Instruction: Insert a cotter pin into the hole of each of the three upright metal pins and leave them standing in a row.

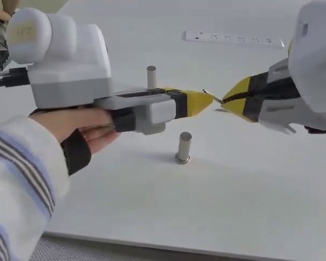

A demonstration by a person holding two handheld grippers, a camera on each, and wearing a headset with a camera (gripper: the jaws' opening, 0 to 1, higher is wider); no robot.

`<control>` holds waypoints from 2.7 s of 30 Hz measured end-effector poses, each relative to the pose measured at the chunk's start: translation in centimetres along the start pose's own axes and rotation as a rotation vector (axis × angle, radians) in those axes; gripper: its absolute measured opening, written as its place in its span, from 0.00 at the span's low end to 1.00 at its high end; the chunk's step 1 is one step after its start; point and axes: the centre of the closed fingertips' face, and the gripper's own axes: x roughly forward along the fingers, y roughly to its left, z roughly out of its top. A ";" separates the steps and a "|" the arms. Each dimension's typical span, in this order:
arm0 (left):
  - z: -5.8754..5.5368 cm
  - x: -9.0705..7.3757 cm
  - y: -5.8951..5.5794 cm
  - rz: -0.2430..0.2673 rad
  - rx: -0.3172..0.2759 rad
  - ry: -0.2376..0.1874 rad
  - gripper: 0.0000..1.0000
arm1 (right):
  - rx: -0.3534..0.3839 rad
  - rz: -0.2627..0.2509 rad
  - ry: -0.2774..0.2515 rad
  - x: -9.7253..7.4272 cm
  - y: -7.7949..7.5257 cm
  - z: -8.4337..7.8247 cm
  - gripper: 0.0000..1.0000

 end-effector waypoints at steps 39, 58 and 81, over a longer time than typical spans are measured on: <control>-1.5 0.3 0.0 -0.015 -0.091 0.072 0.00 | -0.147 -0.020 0.020 0.5 1.1 1.1 0.00; -2.0 -0.4 -0.4 -0.015 -0.074 0.091 0.00 | -0.072 0.015 -0.035 0.9 1.8 1.3 0.01; -1.9 -3.1 -1.5 -0.125 0.200 0.105 0.00 | 0.555 0.361 -0.271 1.1 4.5 1.9 0.10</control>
